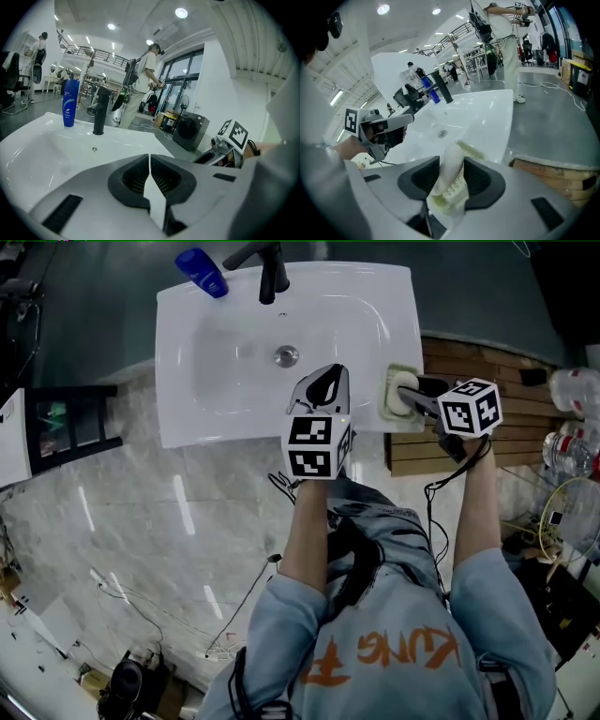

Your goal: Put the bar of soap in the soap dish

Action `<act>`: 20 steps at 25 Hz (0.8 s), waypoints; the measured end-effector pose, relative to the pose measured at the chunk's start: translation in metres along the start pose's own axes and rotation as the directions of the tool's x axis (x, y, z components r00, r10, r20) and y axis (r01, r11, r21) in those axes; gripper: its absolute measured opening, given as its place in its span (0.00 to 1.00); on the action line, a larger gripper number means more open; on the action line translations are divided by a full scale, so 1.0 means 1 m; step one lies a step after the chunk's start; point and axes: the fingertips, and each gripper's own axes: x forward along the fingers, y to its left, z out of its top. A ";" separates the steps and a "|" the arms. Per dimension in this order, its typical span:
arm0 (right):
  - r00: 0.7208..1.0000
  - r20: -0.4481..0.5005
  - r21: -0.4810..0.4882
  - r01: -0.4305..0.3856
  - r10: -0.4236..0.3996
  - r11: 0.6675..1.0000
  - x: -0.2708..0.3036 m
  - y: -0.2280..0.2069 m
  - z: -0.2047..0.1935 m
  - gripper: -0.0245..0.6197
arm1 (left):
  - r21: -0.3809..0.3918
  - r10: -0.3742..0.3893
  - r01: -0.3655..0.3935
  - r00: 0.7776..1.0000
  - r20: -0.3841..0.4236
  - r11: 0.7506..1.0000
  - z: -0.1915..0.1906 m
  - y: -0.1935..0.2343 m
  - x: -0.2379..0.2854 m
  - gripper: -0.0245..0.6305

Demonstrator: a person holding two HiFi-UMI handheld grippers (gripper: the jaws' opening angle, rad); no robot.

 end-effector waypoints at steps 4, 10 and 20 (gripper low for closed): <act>0.997 0.011 -0.023 0.074 -0.073 0.997 0.003 -0.010 -0.001 0.34 | 0.001 -0.009 0.009 1.000 0.005 1.000 0.001 -0.007 0.004 0.08; 0.967 0.077 -0.083 0.251 -0.244 0.965 -0.012 -0.018 0.012 0.35 | 0.021 -0.024 0.023 0.999 0.043 1.000 0.021 -0.017 0.005 0.08; 0.642 0.684 0.128 0.359 -0.345 0.924 -0.145 0.010 0.141 0.11 | 0.232 -0.111 0.047 0.956 0.271 0.972 0.118 -0.065 -0.021 0.08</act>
